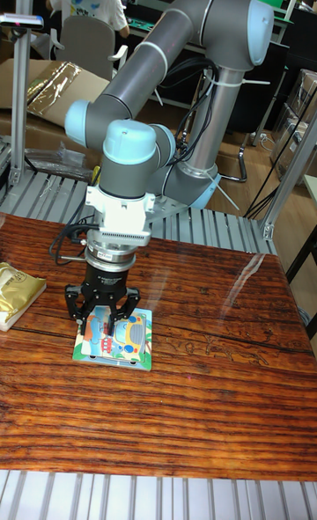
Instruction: Assemble one piece of a puzzle
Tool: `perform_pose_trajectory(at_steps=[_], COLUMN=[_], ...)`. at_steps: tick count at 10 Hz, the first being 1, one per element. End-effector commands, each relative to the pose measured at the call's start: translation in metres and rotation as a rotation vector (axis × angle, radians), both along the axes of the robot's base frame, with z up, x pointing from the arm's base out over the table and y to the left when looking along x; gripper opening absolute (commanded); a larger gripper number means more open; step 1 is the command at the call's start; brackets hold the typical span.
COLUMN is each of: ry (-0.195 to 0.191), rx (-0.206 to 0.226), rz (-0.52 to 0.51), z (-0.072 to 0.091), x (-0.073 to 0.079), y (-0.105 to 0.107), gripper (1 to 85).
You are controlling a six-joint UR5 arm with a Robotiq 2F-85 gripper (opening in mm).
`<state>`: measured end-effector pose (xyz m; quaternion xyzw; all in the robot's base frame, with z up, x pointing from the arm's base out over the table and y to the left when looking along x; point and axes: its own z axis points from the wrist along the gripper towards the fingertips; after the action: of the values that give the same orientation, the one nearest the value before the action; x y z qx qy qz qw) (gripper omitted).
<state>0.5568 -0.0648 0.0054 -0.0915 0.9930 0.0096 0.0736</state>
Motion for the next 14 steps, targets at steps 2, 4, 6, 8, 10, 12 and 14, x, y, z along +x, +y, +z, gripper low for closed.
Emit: perform_pose_trajectory(at_steps=[2, 4, 6, 8, 10, 12, 14], ry=[-0.003, -0.002, -0.006, -0.004, -0.018, -0.025, -0.034], rx=[-0.003, -0.011, -0.006, -0.004, 0.008, 0.014, 0.018], rz=[-0.002, -0.008, -0.023, -0.035, -0.043, -0.066, -0.080], z=[0.004, 0.006, 0.008, 0.012, 0.014, 0.017, 0.018], x=[0.002, 0.003, 0.005, 0.007, 0.011, 0.015, 0.019], y=[-0.001, -0.002, 0.001, 0.005, 0.009, 0.014, 0.017], gripper=[49.0, 48.0, 43.7, 41.7, 40.0, 28.0, 11.7])
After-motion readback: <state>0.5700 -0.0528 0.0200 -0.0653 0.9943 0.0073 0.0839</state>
